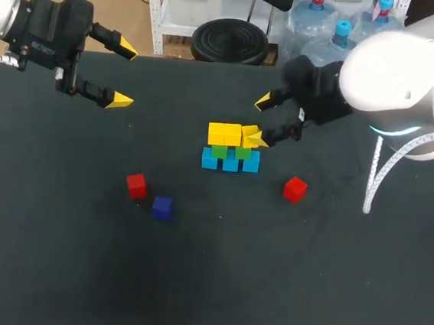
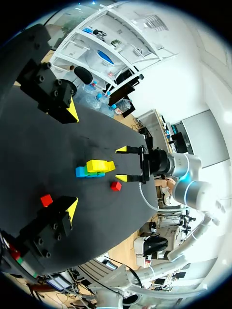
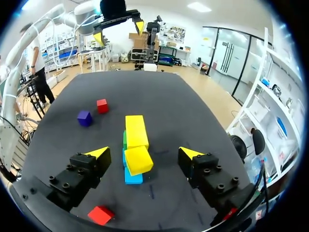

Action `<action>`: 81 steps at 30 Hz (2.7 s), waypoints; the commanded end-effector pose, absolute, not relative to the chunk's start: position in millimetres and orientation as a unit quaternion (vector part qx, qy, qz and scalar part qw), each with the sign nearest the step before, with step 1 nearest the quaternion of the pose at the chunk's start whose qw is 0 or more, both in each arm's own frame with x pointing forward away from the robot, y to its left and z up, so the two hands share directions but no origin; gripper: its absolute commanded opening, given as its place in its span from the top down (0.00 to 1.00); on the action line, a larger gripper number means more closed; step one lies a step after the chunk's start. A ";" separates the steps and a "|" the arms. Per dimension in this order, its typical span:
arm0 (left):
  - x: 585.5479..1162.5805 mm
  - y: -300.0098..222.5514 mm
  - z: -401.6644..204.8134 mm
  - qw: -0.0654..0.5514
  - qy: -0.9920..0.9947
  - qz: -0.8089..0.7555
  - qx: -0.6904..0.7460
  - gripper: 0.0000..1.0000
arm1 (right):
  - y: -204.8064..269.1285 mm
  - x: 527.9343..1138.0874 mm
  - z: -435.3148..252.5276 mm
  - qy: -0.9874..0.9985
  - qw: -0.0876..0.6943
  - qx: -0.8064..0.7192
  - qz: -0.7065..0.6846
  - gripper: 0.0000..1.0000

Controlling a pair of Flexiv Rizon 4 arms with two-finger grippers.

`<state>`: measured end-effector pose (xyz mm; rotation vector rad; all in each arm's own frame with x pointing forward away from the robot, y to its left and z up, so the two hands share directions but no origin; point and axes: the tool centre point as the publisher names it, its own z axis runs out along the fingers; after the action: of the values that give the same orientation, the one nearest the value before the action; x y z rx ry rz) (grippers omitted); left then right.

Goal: Place the blue cubes, place green cubes on the blue cubes, place the yellow cubes on the green cubes, then place the red cubes on the yellow cubes, and place purple cube on the red cubes.

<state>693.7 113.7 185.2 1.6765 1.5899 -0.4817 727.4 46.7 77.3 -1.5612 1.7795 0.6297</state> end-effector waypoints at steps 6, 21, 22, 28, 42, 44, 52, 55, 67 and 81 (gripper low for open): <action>693.1 115.0 184.2 0.384 0.621 -0.189 0.657 0.00 | 17.6 720.2 89.5 0.684 0.352 -0.594 0.237 0.79; 693.1 115.0 184.2 0.384 0.621 -0.189 0.657 0.00 | 12.1 722.8 61.9 0.678 0.349 -0.597 0.248 1.00; 693.1 115.0 184.2 0.384 0.621 -0.189 0.657 0.00 | 13.2 722.7 61.1 0.677 0.350 -0.598 0.249 1.00; 693.1 115.0 184.2 0.384 0.621 -0.189 0.657 0.00 | 19.1 723.2 56.0 0.673 0.350 -0.599 0.256 1.00; 693.1 115.0 184.2 0.384 0.621 -0.189 0.657 0.00 | 26.4 724.0 51.6 0.669 0.345 -0.603 0.265 1.00; 693.1 115.0 184.2 0.384 0.621 -0.189 0.657 0.00 | 27.4 723.6 51.1 0.668 0.344 -0.604 0.266 1.00; 693.1 115.0 184.2 0.384 0.621 -0.189 0.657 0.00 | 29.8 722.2 49.1 0.668 0.341 -0.604 0.270 1.00; 693.1 115.0 184.2 0.384 0.621 -0.189 0.657 0.00 | 29.9 722.1 49.0 0.668 0.340 -0.604 0.270 1.00; 693.1 115.0 184.2 0.384 0.621 -0.189 0.657 0.00 | 31.6 721.2 48.0 0.668 0.339 -0.604 0.272 1.00; 693.1 115.0 184.2 0.384 0.621 -0.189 0.657 0.00 | 33.8 720.5 48.1 0.668 0.338 -0.605 0.272 1.00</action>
<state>693.7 113.7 185.2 1.6765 1.5899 -0.4817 719.8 33.3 48.7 -1.5755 1.7411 0.7070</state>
